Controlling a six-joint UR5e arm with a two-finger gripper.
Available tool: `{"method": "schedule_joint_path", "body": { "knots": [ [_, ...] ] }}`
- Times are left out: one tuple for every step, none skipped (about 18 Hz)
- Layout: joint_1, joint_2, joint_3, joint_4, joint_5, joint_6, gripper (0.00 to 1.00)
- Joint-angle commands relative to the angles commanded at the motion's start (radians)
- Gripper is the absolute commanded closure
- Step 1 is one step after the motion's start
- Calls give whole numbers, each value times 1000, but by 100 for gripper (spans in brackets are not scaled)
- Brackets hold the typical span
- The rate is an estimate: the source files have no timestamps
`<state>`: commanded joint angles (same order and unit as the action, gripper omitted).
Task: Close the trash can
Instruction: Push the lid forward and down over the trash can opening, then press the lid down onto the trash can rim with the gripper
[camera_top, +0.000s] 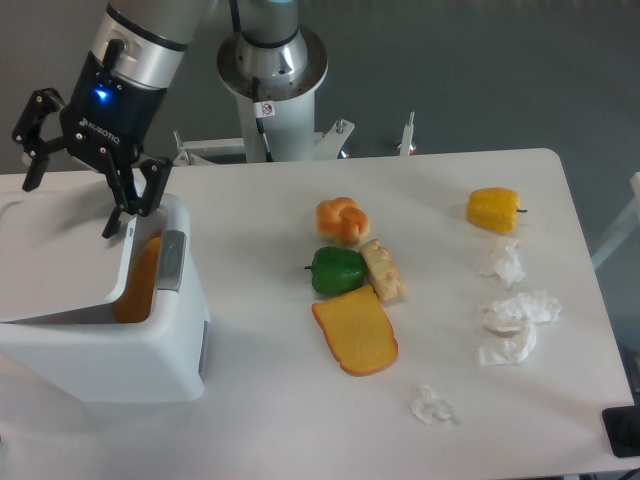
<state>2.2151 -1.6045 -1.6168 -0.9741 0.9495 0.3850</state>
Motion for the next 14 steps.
{"method": "schedule_joint_path", "body": {
  "knots": [
    [0,-3,-2,0,0,0,0],
    [5,-3,-3,0,0,0,0],
    [17,-3,-6,-2,-3,-2,0],
    [21,-5,-6,-2,-6,-3,0],
    [21,-5,-9,-2,-5,-5,0],
    [20,-5,-15,-2,-5,-3,0],
    [21,-3,-21,0,-5,-2,0],
    [21,-3,-21,0,-5,-2,0],
    [21,-5,-23,-2,-3,-2,0],
    [20,-5,-23,-2,-3,-2,0],
    [20,-5,-23,-2,-3,-3,0],
    [20,-5,-23,-2,-3,-5,0],
    [18,-5,-23,-2,-3,-3,0],
    [20,-6,-23,-2,-3,-2,0]
  ]
}}
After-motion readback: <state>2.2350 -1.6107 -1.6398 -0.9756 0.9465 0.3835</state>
